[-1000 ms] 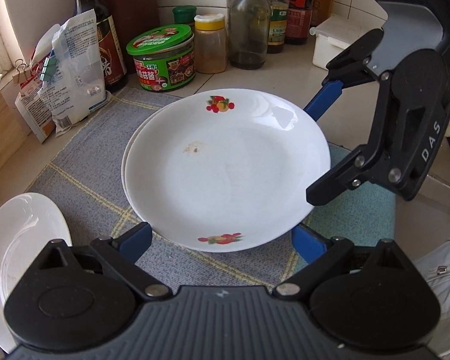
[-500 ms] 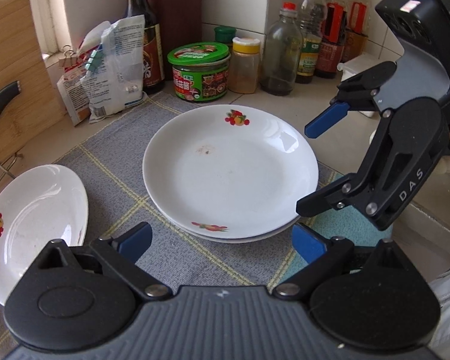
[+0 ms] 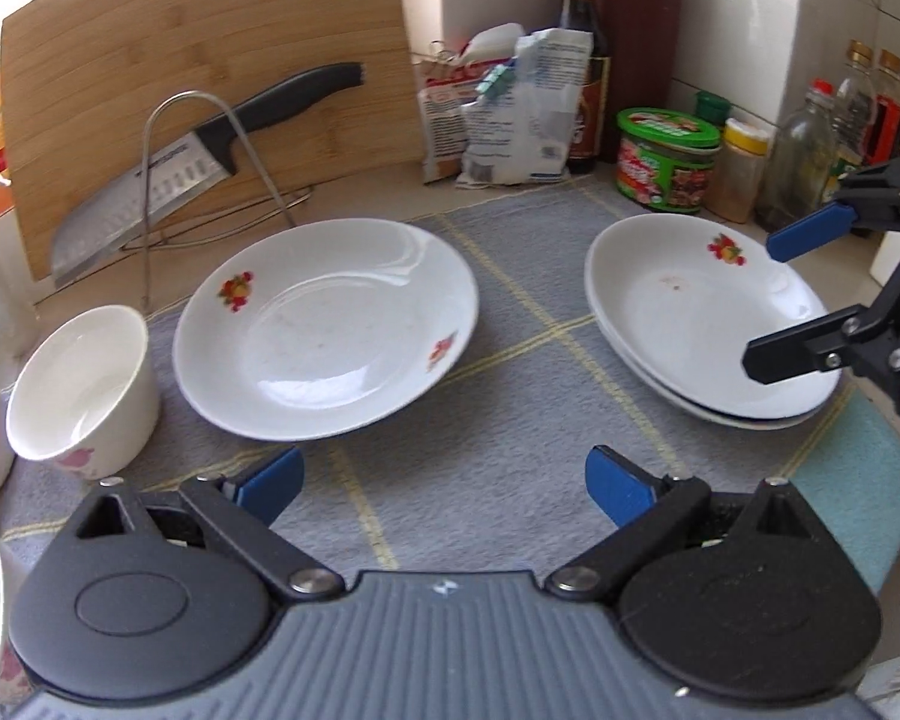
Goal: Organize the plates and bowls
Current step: 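Move the right tool to the fruit-print plate by the cutting board and grip its rim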
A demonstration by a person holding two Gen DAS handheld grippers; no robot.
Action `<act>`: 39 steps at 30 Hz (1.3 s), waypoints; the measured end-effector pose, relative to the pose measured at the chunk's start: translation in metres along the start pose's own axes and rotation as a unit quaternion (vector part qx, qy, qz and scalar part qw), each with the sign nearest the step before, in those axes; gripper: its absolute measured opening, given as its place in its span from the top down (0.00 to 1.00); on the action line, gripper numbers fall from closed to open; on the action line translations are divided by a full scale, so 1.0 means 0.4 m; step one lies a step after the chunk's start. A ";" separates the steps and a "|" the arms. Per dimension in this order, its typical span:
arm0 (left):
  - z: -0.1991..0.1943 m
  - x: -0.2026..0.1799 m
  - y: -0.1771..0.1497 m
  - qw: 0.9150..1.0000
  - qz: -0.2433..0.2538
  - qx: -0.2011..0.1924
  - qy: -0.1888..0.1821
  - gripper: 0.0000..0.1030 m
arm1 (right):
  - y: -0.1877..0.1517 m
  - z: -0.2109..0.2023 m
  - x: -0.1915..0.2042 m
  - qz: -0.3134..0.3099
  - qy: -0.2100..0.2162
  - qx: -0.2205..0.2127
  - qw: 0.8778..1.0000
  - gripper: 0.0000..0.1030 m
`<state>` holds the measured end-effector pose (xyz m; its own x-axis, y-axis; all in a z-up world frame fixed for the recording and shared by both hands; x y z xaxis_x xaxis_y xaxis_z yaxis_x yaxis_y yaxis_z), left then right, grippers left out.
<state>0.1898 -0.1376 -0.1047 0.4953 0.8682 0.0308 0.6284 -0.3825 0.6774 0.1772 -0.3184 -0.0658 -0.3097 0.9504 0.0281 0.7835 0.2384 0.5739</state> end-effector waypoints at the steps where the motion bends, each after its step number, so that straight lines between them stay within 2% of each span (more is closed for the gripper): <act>1: 0.006 0.017 -0.008 1.000 -0.004 0.001 0.006 0.03 | 0.006 0.006 0.009 0.001 0.000 0.002 1.000 0.00; 4: 0.029 0.063 -0.032 0.999 -0.013 0.009 0.027 0.03 | 0.023 0.027 0.039 -0.004 -0.001 0.013 1.000 0.00; 9: 0.066 0.114 -0.061 0.999 -0.014 0.017 0.025 0.03 | 0.057 0.056 0.084 -0.006 -0.009 0.023 1.000 0.00; 14: 0.090 0.144 -0.068 1.000 -0.016 0.013 -0.008 0.00 | 0.090 0.086 0.112 0.016 -0.019 0.026 0.999 0.00; 22: 0.124 0.151 -0.037 1.000 0.004 -0.006 -0.027 0.00 | 0.140 0.116 0.128 0.031 -0.030 0.023 0.999 0.00; 30: 0.159 0.150 -0.005 1.000 -0.009 -0.023 -0.016 0.00 | 0.207 0.197 0.114 0.004 0.000 0.029 1.000 0.00; 39: 0.165 0.153 -0.004 0.999 -0.022 -0.029 -0.007 0.00 | 0.286 0.343 0.083 -0.017 0.042 0.048 0.998 0.00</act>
<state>0.2588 -0.1048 -0.1524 0.4767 0.8790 -0.0107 0.6137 -0.3241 0.7199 0.3303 -0.2324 -0.1115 -0.3786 0.9220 0.0806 0.8185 0.2930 0.4942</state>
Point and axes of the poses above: each gripper's, at about its wrist camera, not at the fingertips, and z roughly the way its jaws point, x to its left, y to its top, the point moved 5 cm from there along z, roughly the way its jaws point, and after that the axes turned 1 degree about -z, right-handed, at the moved point
